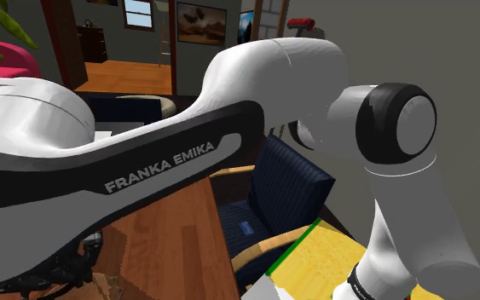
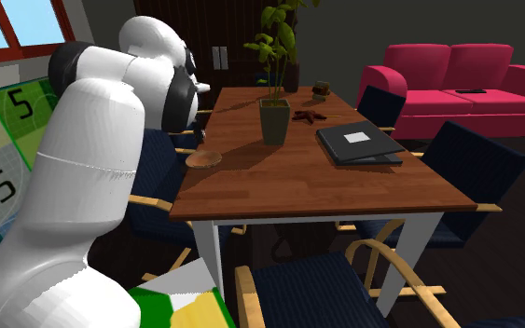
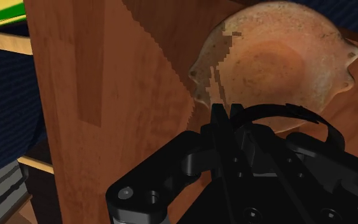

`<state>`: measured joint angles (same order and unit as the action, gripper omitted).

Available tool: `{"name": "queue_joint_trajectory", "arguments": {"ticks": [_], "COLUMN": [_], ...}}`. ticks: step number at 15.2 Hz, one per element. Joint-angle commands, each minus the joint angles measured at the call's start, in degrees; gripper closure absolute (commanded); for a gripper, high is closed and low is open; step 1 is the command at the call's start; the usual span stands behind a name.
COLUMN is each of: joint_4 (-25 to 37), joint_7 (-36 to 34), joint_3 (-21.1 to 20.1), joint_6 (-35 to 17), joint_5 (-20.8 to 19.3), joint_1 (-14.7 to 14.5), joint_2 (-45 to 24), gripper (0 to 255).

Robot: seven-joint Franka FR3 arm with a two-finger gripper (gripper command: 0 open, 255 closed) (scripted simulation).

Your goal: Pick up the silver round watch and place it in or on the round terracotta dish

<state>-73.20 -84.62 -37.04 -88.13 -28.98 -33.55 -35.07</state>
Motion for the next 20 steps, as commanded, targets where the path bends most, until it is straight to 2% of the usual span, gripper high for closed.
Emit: {"name": "queue_joint_trajectory", "arguments": {"ticks": [1, 10, 18, 19, 20], "joint_4": [-1.32, -6.28, -6.28, -6.28, -6.28], "joint_7": [-0.42, -2.14, -2.14, -2.14, -2.14], "joint_3": [0.07, 0.64, 0.64, 0.64, 0.64], "joint_6": [-1.4, -7.28, -7.28, -7.28, -7.28], "joint_5": [-0.14, -1.19, -1.19, -1.19, -1.19], "joint_1": [0.23, 0.95, 0.95, 0.95, 0.95], "joint_2": [-0.2, -1.77, -1.76, -1.76, -1.76], "gripper": [255, 255, 255, 0, 0]}}
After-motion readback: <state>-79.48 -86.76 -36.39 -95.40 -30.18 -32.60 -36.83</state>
